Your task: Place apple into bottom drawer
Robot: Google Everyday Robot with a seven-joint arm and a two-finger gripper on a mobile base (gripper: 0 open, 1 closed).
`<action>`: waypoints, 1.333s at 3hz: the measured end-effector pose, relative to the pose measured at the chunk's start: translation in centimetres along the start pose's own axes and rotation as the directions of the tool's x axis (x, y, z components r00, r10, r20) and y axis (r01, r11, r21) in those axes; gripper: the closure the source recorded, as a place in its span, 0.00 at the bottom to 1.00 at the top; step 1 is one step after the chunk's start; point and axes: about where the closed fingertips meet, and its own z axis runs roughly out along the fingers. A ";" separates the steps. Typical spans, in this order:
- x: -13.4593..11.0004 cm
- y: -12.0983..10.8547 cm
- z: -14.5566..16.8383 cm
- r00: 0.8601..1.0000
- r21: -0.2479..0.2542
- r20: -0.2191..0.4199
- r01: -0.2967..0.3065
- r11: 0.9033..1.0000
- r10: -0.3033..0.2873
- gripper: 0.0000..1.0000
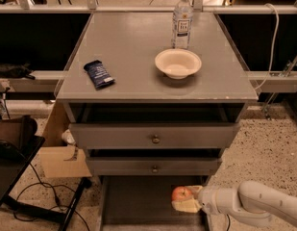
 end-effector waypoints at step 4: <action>12.4 -8.9 22.5 0.999 -0.025 -0.021 0.041 0.999 -0.041 1.00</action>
Offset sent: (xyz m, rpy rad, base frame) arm 0.0429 0.0618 -0.2320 0.0295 0.0391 -0.0181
